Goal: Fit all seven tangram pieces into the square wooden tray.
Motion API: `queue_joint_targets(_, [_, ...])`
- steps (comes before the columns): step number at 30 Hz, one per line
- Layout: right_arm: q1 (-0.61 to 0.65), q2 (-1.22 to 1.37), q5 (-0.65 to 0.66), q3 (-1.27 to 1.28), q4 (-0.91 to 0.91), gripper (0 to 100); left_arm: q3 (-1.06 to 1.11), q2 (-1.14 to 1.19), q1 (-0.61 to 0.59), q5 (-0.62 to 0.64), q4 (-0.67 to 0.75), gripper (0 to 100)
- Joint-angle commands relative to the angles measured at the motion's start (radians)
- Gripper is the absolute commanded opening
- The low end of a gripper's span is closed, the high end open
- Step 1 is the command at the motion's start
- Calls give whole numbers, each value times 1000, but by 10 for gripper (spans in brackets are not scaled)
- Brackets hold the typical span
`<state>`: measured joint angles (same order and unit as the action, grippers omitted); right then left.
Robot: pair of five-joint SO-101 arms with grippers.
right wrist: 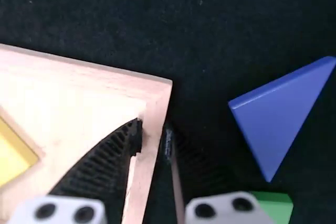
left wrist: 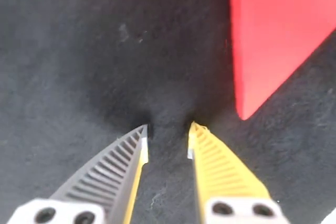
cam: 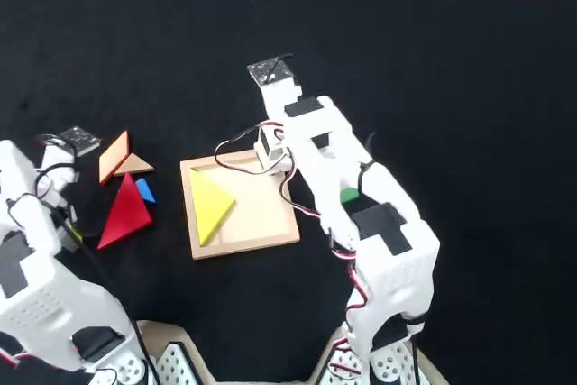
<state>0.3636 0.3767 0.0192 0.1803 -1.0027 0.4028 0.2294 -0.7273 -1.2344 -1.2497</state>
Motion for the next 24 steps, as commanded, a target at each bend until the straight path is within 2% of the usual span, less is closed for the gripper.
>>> queue_joint_targets(1, [-46, -5, -5, -76, 9, 12, 16, -29, 81, 58, -5, 142])
queue_joint_targets(6, [-61, -5, -46, -56, -3, 11, -45, -58, 85, 163, -8, 142])
queue_joint_targets(16, [-46, -38, -63, -22, -14, 16, -68, -385, 120, 112, -267, 142])
queue_joint_targets(18, [-46, -85, -60, -10, -31, 16, -58, -465, 171, 118, -302, 145])
queue_joint_targets(20, [-49, -143, -61, 8, -49, 16, -16, -528, 226, 155, -327, 191])
queue_joint_targets(22, [-51, -206, -55, 45, -49, 16, 38, -583, 291, 216, -287, 265])
queue_joint_targets(24, [-51, -263, -55, 84, -46, 16, 85, -617, 334, 261, -224, 289])
